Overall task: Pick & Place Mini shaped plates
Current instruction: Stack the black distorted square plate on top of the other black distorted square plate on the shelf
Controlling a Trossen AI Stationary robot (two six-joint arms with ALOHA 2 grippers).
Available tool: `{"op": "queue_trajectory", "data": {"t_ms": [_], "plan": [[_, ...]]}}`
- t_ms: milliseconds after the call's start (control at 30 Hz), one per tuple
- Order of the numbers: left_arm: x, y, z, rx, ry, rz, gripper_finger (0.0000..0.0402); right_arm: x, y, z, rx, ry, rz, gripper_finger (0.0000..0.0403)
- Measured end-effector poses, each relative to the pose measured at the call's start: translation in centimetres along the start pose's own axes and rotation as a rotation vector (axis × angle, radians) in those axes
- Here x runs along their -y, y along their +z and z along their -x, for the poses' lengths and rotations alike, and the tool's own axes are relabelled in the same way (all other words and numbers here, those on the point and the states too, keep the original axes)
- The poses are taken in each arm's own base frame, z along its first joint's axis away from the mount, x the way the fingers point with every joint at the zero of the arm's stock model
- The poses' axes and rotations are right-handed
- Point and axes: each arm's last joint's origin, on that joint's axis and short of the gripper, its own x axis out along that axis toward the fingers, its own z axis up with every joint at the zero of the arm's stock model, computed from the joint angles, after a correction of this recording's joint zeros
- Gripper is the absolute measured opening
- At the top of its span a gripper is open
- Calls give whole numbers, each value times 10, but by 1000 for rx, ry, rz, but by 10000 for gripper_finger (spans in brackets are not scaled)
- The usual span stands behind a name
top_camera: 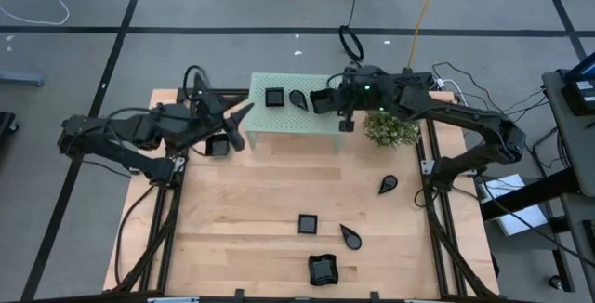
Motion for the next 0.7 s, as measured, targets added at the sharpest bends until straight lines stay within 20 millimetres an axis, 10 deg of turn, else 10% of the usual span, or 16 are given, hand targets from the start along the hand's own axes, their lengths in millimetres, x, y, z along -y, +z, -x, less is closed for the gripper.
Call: {"op": "queue_trajectory", "data": {"t_ms": [267, 700], "plan": [[-23, -62, -8, -594, 11, 80, 113, 11, 26, 58, 214, -128, -16, 128], [-26, -164, -33, -1263, -500, -414, 113, 13, 34, 121, 356, -190, -112, 125]]}}
